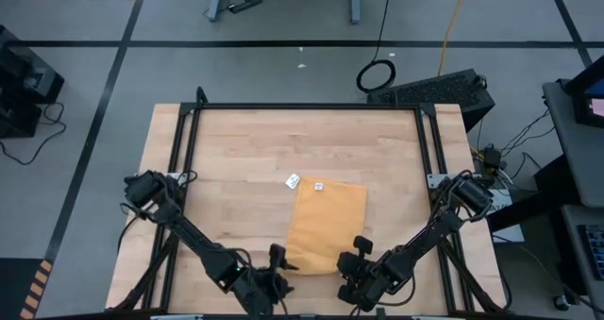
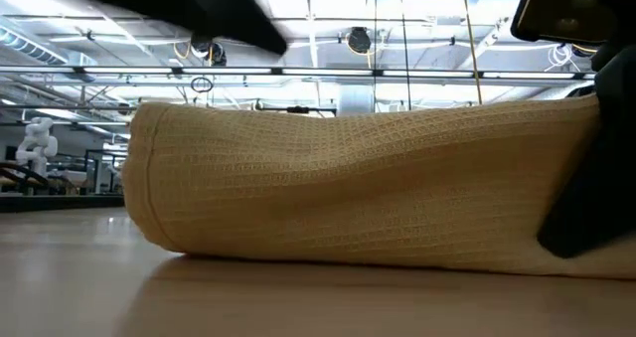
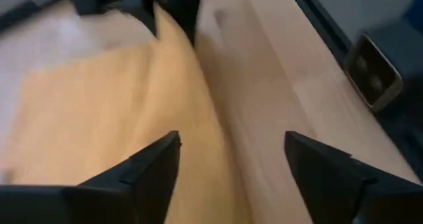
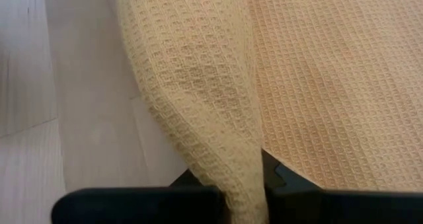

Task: Roll towel into tight, uniform cylinder
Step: Roll the orange towel

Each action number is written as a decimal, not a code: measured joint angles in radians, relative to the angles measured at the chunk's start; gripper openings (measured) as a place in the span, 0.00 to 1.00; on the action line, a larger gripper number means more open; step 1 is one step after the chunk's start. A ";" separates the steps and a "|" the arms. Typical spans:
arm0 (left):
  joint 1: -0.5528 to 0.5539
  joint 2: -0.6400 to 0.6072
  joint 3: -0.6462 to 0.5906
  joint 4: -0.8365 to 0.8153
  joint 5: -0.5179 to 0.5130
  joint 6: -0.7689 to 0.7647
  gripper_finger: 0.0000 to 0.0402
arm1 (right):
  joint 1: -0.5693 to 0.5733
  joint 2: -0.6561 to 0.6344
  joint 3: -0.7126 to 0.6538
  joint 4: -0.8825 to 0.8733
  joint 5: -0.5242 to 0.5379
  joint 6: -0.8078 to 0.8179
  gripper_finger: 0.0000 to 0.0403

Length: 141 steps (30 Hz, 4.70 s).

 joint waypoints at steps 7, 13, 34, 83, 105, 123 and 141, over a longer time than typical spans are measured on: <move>0.004 0.007 -0.002 -0.023 -0.032 -0.171 0.91 | -0.006 0.000 0.000 0.002 -0.015 -0.002 0.03; 0.020 0.077 -0.009 -0.011 -0.055 -0.183 0.98 | -0.006 0.000 0.000 0.000 -0.016 -0.010 0.03; 0.125 0.131 -0.007 -0.014 0.084 -0.108 0.55 | -0.012 0.001 -0.001 0.004 -0.043 -0.028 0.03; 0.443 0.114 -0.007 0.045 1.021 -0.496 0.09 | 0.087 -0.062 0.016 -0.182 0.088 -0.074 0.13; 0.564 -0.097 -0.008 -0.173 1.093 -0.268 0.55 | 0.087 -0.010 0.018 -0.165 0.052 0.096 0.00; 0.128 -0.056 -0.246 0.502 0.085 -0.027 0.35 | 0.085 -0.010 0.018 -0.161 0.051 0.069 0.00; 0.323 -0.022 -0.362 0.564 0.223 -0.145 0.03 | 0.088 -0.069 0.015 -0.176 0.015 0.039 0.00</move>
